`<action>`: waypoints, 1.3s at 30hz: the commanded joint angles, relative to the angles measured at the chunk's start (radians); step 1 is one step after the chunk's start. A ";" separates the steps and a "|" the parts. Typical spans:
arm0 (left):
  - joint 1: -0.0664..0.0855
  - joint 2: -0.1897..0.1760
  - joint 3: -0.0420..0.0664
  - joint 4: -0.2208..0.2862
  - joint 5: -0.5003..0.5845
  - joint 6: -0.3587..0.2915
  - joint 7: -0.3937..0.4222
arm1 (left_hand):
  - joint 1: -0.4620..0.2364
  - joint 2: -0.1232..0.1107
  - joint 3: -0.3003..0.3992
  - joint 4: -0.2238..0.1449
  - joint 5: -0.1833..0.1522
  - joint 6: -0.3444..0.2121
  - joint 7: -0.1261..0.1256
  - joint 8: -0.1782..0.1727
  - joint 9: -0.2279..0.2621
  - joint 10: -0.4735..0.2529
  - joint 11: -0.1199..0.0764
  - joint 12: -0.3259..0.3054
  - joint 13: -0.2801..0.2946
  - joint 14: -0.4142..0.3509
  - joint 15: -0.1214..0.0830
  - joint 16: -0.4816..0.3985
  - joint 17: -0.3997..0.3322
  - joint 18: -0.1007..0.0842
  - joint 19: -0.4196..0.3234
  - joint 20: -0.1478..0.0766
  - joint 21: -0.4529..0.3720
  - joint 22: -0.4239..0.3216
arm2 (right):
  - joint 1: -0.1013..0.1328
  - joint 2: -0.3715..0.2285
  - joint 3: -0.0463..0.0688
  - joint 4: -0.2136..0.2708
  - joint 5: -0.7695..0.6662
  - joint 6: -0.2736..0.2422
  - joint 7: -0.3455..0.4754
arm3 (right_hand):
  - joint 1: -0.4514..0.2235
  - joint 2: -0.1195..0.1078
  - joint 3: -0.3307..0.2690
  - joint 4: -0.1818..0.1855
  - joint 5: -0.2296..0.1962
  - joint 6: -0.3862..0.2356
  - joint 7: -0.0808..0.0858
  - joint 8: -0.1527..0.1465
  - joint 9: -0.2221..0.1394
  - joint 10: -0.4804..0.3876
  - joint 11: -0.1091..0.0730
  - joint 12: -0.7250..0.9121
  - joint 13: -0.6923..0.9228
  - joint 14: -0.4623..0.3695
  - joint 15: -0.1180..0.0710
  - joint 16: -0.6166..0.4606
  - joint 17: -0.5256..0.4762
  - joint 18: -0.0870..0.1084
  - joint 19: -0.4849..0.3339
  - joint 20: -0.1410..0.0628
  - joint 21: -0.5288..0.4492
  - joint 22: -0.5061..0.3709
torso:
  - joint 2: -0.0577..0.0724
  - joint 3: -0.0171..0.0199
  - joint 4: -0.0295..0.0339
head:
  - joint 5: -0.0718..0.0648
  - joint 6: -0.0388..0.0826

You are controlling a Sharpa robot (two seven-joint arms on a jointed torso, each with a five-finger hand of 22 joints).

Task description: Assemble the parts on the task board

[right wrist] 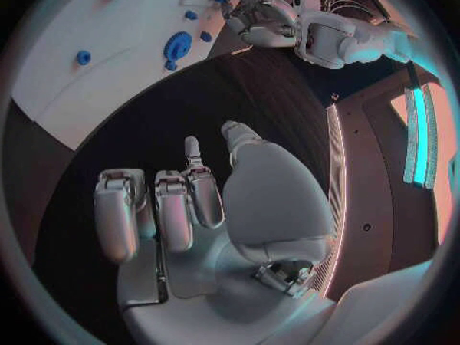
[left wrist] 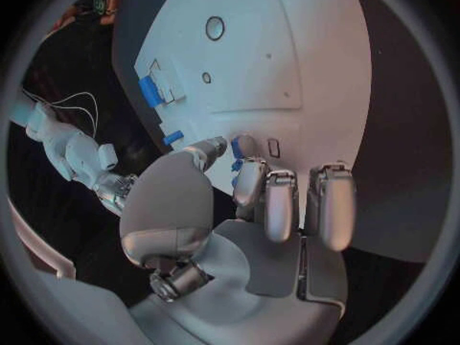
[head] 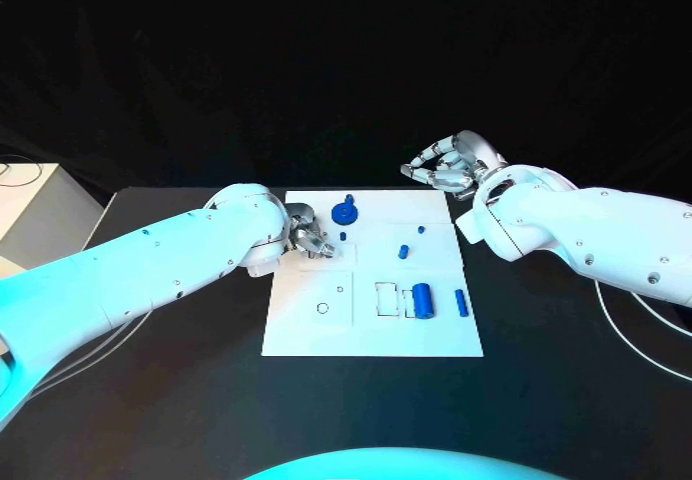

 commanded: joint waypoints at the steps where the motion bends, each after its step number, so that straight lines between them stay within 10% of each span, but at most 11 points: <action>1: 0.001 -0.003 0.005 0.011 0.018 -0.012 0.002 | 0.003 -0.009 -0.009 0.004 -0.004 -0.007 0.003 -0.004 0.002 -0.004 0.003 -0.007 -0.002 0.106 0.000 0.003 0.263 -0.003 0.015 -0.005 -0.007 0.121 | -0.002 0.000 0.000 -0.001 -0.006 0.009 0.009 | -0.010 0.003 0.006 0.001 0.003 -0.008 0.002 0.004 0.001 -0.006 -0.003 -0.004 0.111 0.106 -0.001 0.004 0.263 -0.012 0.074 -0.004 -0.003 0.214 | 0.000 0.0005 -0.0001 | 0.002 0.003; 15: 0.001 -0.029 0.059 0.034 0.060 -0.044 0.009 | 0.026 -0.010 -0.052 0.043 -0.006 -0.030 0.012 -0.019 0.008 -0.026 0.011 -0.028 -0.027 0.106 0.005 0.003 0.263 0.004 -0.006 -0.001 -0.025 0.089 | -0.006 -0.004 0.000 0.000 -0.005 0.010 0.009 | -0.010 0.003 0.006 0.001 0.003 -0.008 0.002 0.004 0.001 -0.006 -0.003 -0.004 0.111 0.106 -0.001 0.004 0.263 -0.012 0.074 -0.004 -0.003 0.214 | 0.003 0.0025 -0.0016 | 0.005 0.016; 20: 0.001 -0.048 0.094 0.034 0.082 -0.059 0.015 | 0.148 0.021 -0.018 0.037 0.013 -0.092 0.045 -0.104 -0.038 -0.106 0.040 -0.105 -0.121 0.096 0.030 -0.013 0.238 0.020 -0.054 0.016 -0.066 0.021 | -0.007 -0.007 0.000 0.001 -0.005 0.010 0.009 | -0.012 0.004 0.007 0.001 0.003 -0.009 0.002 0.004 0.003 -0.008 -0.003 -0.005 0.109 0.106 -0.001 0.004 0.263 -0.011 0.074 -0.004 -0.004 0.213 | 0.003 0.0032 -0.0013 | 0.007 0.021; 26: 0.002 -0.073 0.122 0.040 0.101 -0.046 0.018 | 0.217 0.024 0.016 0.009 0.014 -0.091 0.049 -0.125 -0.058 -0.126 0.043 -0.123 -0.144 0.089 0.034 -0.024 0.223 0.025 -0.067 0.023 -0.079 0.001 | -0.007 -0.013 0.000 0.004 -0.004 0.011 0.008 | -0.012 0.004 0.007 0.001 0.003 -0.010 0.002 0.004 0.003 -0.009 -0.003 -0.007 0.108 0.106 -0.001 0.004 0.263 -0.011 0.073 -0.004 -0.006 0.212 | 0.003 0.0035 0.0001 | 0.008 0.025; 39: 0.001 -0.080 0.130 0.027 0.107 -0.012 0.023 | 0.296 0.005 0.109 -0.057 0.013 -0.065 0.042 -0.131 -0.074 -0.124 0.039 -0.113 -0.140 0.092 0.032 -0.020 0.229 0.024 -0.064 0.024 -0.080 0.007 | -0.006 -0.018 0.000 0.011 -0.004 0.014 0.007 | -0.011 0.004 0.008 0.000 0.004 -0.010 0.002 0.004 0.004 -0.010 -0.003 -0.008 0.107 0.106 -0.001 0.004 0.263 -0.011 0.073 -0.004 -0.005 0.213 | 0.003 0.0018 -0.0007 | 0.009 0.028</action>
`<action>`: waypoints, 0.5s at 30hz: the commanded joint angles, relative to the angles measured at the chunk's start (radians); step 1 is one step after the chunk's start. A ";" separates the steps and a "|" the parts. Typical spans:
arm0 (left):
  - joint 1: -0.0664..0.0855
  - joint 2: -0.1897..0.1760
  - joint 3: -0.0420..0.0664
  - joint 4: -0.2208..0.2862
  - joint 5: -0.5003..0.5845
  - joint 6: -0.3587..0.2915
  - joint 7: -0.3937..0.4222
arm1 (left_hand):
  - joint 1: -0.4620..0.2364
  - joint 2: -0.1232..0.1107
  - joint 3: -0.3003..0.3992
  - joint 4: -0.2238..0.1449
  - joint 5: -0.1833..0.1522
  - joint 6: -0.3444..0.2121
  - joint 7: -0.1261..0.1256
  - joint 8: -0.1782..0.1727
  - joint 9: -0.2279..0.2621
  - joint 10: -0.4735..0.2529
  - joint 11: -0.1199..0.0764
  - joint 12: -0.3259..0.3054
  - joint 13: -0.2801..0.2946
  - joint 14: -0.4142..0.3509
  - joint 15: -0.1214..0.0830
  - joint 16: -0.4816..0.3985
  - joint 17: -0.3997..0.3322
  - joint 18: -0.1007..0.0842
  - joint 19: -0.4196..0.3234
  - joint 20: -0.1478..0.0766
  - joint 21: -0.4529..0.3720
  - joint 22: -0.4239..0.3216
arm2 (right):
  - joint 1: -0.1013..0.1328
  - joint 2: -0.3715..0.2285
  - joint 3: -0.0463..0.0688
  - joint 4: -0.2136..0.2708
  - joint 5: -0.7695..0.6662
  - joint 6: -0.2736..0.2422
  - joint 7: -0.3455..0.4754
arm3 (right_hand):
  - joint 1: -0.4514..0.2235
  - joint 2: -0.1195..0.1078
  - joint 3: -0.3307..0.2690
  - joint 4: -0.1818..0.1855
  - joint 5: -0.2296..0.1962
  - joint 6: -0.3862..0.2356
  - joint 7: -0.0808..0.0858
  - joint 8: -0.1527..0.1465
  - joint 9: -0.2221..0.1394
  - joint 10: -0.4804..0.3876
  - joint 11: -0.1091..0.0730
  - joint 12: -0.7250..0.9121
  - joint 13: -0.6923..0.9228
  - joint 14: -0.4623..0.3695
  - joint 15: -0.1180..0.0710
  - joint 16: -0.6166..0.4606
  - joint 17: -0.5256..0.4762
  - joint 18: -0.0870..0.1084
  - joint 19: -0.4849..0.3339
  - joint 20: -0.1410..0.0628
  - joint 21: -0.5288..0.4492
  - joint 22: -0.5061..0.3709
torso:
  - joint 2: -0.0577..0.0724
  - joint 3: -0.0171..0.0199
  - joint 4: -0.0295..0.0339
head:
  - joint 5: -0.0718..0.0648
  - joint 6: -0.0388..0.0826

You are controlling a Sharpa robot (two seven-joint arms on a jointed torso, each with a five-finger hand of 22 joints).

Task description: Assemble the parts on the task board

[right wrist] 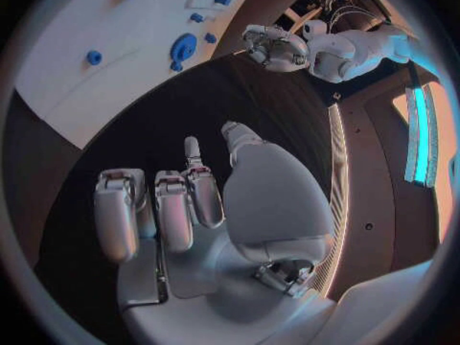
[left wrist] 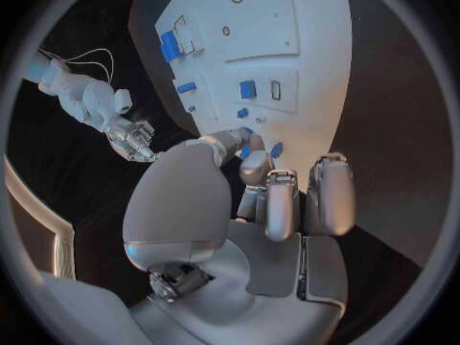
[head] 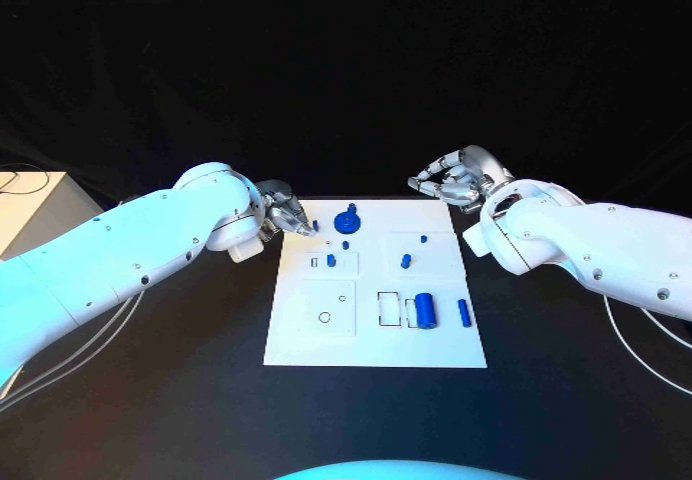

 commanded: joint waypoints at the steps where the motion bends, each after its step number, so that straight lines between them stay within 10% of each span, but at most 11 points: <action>1: 0.000 0.007 -0.004 0.000 0.014 0.023 0.016 | 0.006 -0.009 0.013 -0.001 0.003 0.015 -0.003 0.009 0.003 0.003 -0.005 0.009 0.006 0.091 0.000 0.002 0.231 0.008 0.000 0.000 -0.002 0.008 | 0.000 0.000 0.000 0.003 -0.005 0.014 0.007 | -0.004 0.001 0.009 0.000 0.005 -0.007 -0.002 0.005 0.002 -0.006 0.001 -0.003 0.107 0.106 -0.001 0.004 0.263 -0.011 0.073 -0.004 -0.006 0.213 | 0.001 -0.0012 -0.0004 | -0.001 0.000; 15: -0.038 0.025 -0.037 -0.004 -0.029 -0.084 0.039 | -0.061 -0.035 -0.027 0.025 -0.015 0.043 -0.020 0.080 0.043 0.044 -0.020 0.049 0.045 0.102 -0.013 0.021 0.259 -0.001 0.029 -0.010 0.021 0.048 | 0.000 0.001 0.000 0.003 -0.006 0.014 0.007 | -0.004 0.001 0.009 0.000 0.005 -0.007 -0.002 0.005 0.002 -0.006 0.001 -0.003 0.107 0.106 -0.001 0.004 0.263 -0.011 0.073 -0.004 -0.006 0.213 | 0.000 -0.0016 0.0003 | -0.002 -0.003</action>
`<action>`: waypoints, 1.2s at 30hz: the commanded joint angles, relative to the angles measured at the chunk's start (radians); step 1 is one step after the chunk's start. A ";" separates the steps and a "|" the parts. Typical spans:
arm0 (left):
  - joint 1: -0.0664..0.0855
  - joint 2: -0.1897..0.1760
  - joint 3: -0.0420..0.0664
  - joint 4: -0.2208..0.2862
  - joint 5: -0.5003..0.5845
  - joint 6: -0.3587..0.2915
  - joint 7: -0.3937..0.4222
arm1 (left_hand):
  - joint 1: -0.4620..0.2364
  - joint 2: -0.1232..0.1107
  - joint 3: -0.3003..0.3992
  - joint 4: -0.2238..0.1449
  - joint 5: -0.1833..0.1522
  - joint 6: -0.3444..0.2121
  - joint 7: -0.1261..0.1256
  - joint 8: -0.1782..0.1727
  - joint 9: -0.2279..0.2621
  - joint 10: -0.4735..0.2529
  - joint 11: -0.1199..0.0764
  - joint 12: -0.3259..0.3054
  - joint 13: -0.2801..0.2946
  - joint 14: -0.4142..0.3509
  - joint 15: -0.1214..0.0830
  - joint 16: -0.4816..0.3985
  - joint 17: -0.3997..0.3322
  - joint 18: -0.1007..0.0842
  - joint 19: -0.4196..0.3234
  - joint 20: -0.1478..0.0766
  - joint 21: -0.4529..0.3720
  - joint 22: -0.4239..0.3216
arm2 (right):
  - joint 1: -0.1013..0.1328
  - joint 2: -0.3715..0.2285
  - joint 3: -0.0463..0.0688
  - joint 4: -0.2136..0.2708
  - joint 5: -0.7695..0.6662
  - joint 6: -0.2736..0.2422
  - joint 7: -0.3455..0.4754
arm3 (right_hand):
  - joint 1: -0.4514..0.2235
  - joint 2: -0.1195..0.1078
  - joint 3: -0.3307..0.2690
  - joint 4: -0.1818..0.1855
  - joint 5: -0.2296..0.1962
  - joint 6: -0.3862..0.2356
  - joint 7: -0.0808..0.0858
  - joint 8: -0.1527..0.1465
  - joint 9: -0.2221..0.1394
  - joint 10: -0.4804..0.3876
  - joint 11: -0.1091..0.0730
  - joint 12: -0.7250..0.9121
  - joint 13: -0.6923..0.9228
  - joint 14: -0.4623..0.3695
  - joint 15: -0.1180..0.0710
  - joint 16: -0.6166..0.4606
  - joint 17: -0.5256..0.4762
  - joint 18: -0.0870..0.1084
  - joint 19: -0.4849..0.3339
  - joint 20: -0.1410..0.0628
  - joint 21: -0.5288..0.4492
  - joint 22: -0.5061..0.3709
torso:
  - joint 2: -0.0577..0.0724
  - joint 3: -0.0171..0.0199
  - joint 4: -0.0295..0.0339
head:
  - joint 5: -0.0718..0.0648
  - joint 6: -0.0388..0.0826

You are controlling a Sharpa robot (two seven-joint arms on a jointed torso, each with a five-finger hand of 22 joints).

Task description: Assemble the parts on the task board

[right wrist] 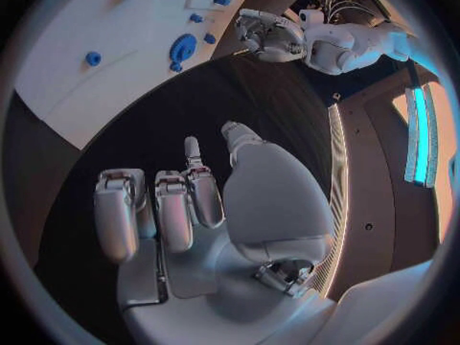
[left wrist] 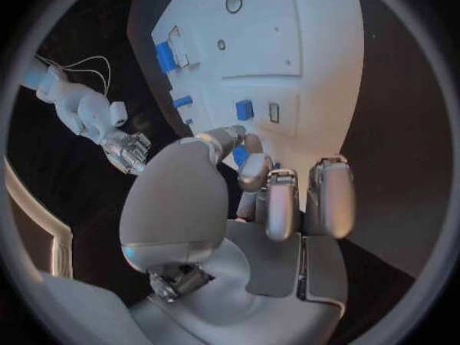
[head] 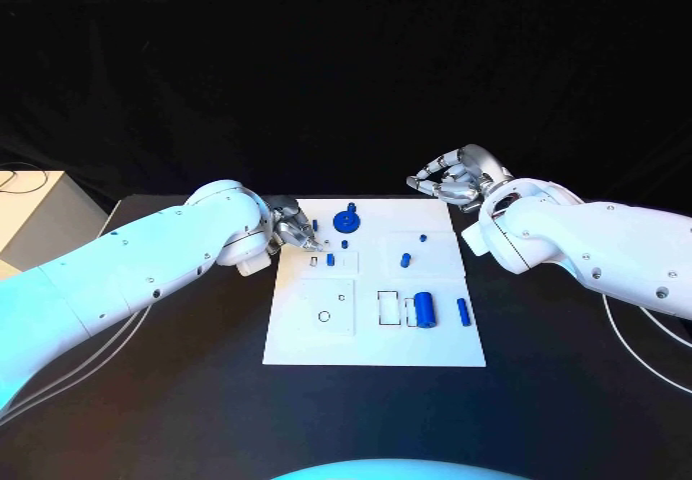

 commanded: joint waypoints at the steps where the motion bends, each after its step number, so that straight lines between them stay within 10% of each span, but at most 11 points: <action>1: -0.012 0.007 -0.003 0.001 -0.028 -0.068 0.032 | -0.011 -0.001 -0.013 0.004 -0.004 0.010 -0.002 0.011 0.005 0.012 -0.004 0.011 0.008 0.103 -0.006 0.008 0.262 -0.003 0.011 -0.001 0.008 0.054 | 0.000 0.001 0.000 0.002 -0.006 0.013 0.007 | -0.003 0.002 0.005 0.000 0.006 -0.007 -0.002 0.005 0.003 -0.005 0.001 -0.003 0.108 0.106 -0.001 0.004 0.263 -0.011 0.073 -0.005 -0.006 0.213 | 0.000 0.0000 -0.0003 | -0.001 -0.001; 12: -0.028 0.016 -0.008 0.001 -0.041 -0.108 0.043 | -0.025 0.003 -0.068 0.027 -0.068 0.013 -0.011 0.039 0.016 0.030 -0.012 0.025 0.023 0.104 -0.014 0.008 0.263 -0.007 0.025 -0.009 0.020 0.075 | 0.000 0.001 0.000 0.002 -0.007 0.014 0.007 | -0.003 0.002 0.005 0.000 0.006 -0.007 -0.002 0.005 0.003 -0.005 0.001 -0.003 0.108 0.106 -0.001 0.004 0.263 -0.011 0.073 -0.005 -0.006 0.213 | 0.000 0.0013 -0.0006 | -0.003 -0.005; 36: -0.029 0.035 -0.017 -0.017 -0.058 -0.071 0.026 | 0.000 0.008 -0.075 0.020 -0.076 0.013 -0.015 0.047 0.017 0.035 -0.016 0.031 0.029 0.104 -0.017 0.008 0.263 -0.009 0.031 -0.011 0.025 0.084 | 0.000 0.001 0.000 0.004 -0.008 0.015 0.006 | -0.002 0.002 0.007 0.000 0.007 -0.007 -0.002 0.005 0.005 -0.005 0.001 -0.003 0.108 0.106 -0.001 0.004 0.263 -0.011 0.073 -0.005 -0.005 0.214 | 0.000 0.0015 0.0000 | -0.006 -0.012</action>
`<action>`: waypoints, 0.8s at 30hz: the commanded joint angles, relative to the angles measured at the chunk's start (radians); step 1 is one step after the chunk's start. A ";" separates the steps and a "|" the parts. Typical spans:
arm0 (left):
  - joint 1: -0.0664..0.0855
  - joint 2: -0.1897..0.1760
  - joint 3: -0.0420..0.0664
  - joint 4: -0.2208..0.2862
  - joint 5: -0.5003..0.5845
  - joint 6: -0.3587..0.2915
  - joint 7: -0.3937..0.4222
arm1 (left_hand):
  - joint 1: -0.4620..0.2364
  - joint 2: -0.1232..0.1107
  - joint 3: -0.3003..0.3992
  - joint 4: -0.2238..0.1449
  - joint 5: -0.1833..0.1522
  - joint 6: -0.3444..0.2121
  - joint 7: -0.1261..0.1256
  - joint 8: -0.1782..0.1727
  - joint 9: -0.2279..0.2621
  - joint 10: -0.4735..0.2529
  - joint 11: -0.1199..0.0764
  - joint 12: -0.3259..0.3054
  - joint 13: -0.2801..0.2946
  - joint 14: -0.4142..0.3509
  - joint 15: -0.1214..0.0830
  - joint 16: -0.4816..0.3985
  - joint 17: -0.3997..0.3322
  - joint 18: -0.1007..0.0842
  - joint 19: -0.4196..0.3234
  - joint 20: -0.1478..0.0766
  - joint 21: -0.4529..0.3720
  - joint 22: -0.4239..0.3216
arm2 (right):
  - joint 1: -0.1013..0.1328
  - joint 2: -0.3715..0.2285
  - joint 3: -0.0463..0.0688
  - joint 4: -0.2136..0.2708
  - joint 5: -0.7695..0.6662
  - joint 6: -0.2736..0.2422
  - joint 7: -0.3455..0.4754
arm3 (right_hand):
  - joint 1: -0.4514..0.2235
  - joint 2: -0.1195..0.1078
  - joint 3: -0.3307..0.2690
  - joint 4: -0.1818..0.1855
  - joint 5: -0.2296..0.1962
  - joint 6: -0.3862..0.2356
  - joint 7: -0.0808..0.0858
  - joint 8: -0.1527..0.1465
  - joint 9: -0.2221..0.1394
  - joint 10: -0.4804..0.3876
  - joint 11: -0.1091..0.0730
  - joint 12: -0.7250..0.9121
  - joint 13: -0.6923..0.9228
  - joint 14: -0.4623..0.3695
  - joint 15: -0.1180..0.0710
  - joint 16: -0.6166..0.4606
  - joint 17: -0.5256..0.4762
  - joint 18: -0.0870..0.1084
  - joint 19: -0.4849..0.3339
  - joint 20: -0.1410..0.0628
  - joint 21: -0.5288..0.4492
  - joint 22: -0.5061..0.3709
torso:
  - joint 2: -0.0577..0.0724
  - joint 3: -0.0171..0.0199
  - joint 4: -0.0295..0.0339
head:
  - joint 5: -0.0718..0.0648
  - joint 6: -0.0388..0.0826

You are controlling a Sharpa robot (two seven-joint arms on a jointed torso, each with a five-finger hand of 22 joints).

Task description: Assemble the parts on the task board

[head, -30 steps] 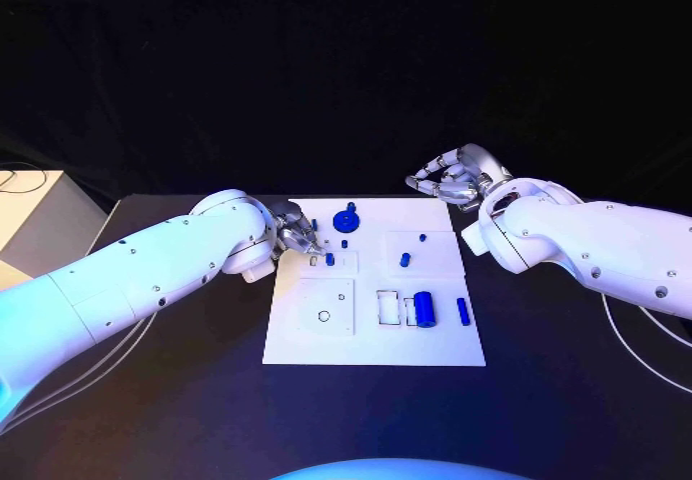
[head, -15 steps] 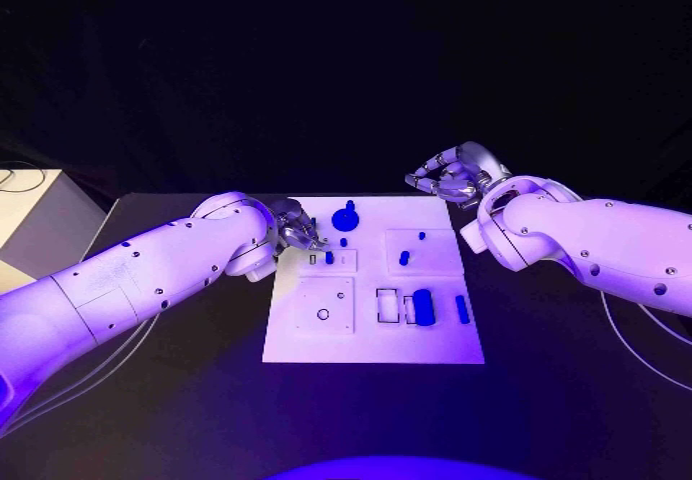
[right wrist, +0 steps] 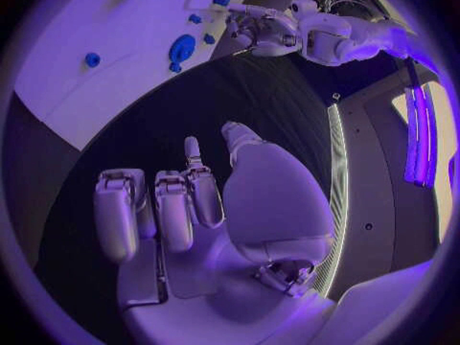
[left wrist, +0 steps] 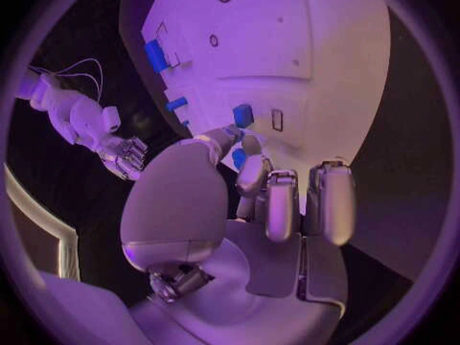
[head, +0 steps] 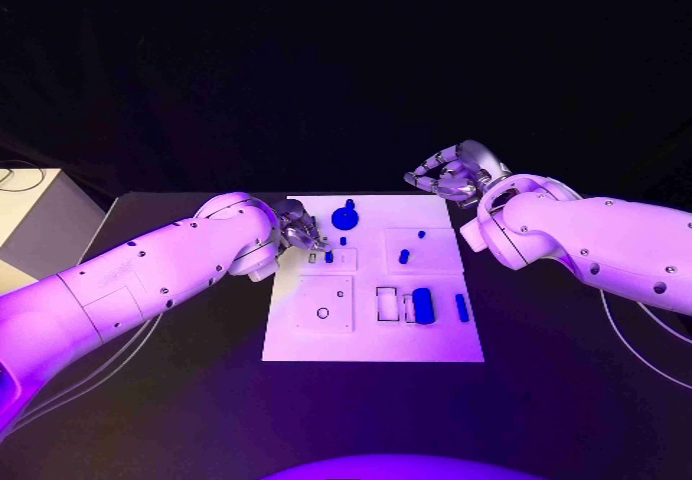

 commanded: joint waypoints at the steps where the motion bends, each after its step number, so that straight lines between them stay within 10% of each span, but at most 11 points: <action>1: 0.000 0.004 -0.001 -0.001 -0.016 0.020 0.001 | 0.015 0.001 -0.001 -0.005 -0.007 0.002 -0.005 0.007 0.000 0.005 -0.003 0.003 0.001 0.104 -0.009 0.004 0.263 -0.010 0.006 -0.002 0.007 0.086 | 0.000 0.000 0.000 0.003 -0.007 0.013 0.006 | -0.002 0.002 0.007 0.000 0.005 -0.007 -0.002 0.005 0.002 -0.005 0.001 -0.003 0.109 0.106 -0.001 0.004 0.263 -0.011 0.073 -0.005 -0.005 0.213 | 0.001 0.0003 0.0010 | -0.001 -0.002; 24: 0.000 0.023 -0.009 -0.013 -0.028 0.018 -0.005 | 0.029 0.001 0.000 -0.012 -0.005 0.003 -0.006 0.009 0.000 0.008 -0.004 0.007 0.006 0.104 -0.010 0.004 0.263 -0.011 0.009 -0.003 0.010 0.092 | 0.000 -0.002 0.000 0.008 -0.009 0.012 0.005 | -0.002 0.002 0.007 0.000 0.005 -0.007 -0.002 0.005 0.002 -0.005 0.001 -0.003 0.109 0.106 -0.001 0.004 0.263 -0.011 0.073 -0.005 -0.005 0.213 | -0.001 0.0009 0.0005 | -0.004 -0.006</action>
